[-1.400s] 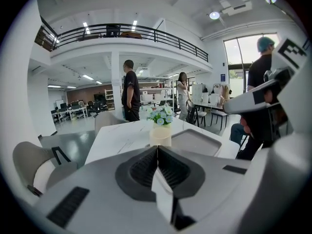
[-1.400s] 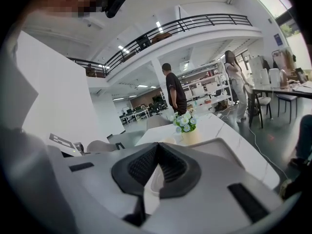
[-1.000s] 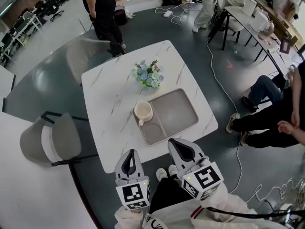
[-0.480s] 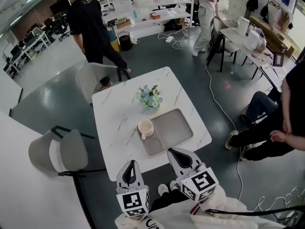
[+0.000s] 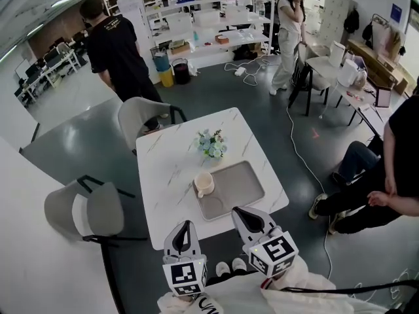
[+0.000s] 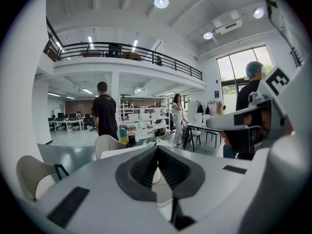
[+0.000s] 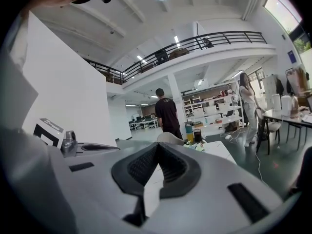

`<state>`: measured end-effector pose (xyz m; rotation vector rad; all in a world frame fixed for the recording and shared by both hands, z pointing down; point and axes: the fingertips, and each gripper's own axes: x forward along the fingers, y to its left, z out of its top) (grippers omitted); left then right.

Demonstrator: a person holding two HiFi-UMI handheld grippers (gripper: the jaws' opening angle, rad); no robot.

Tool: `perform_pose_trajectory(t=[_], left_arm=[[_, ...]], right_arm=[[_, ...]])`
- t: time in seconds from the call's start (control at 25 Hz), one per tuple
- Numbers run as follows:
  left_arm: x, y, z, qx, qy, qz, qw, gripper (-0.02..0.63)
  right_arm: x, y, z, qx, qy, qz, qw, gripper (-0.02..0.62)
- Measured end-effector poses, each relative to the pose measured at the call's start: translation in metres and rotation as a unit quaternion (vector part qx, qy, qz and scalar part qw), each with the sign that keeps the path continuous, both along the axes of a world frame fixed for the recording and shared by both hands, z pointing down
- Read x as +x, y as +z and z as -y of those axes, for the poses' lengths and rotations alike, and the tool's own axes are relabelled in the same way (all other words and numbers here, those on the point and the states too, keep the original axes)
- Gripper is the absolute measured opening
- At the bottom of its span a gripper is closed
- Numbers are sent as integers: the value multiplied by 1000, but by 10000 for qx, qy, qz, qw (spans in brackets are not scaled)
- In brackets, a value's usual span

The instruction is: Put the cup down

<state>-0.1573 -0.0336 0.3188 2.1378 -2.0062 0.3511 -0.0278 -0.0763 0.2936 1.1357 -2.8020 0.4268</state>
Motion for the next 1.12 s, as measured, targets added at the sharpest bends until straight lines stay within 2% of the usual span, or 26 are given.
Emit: perform_pose_trajectory(t=[0.4,1.12], left_arm=[[0,-8,3,120,-12,9,9999,11],[1,1,5,-16,0,62,10000,11]], right_arm=[[3,-8,2,151,21,-56,9999,5],[5,1,6,45,47,-95,9999,5]])
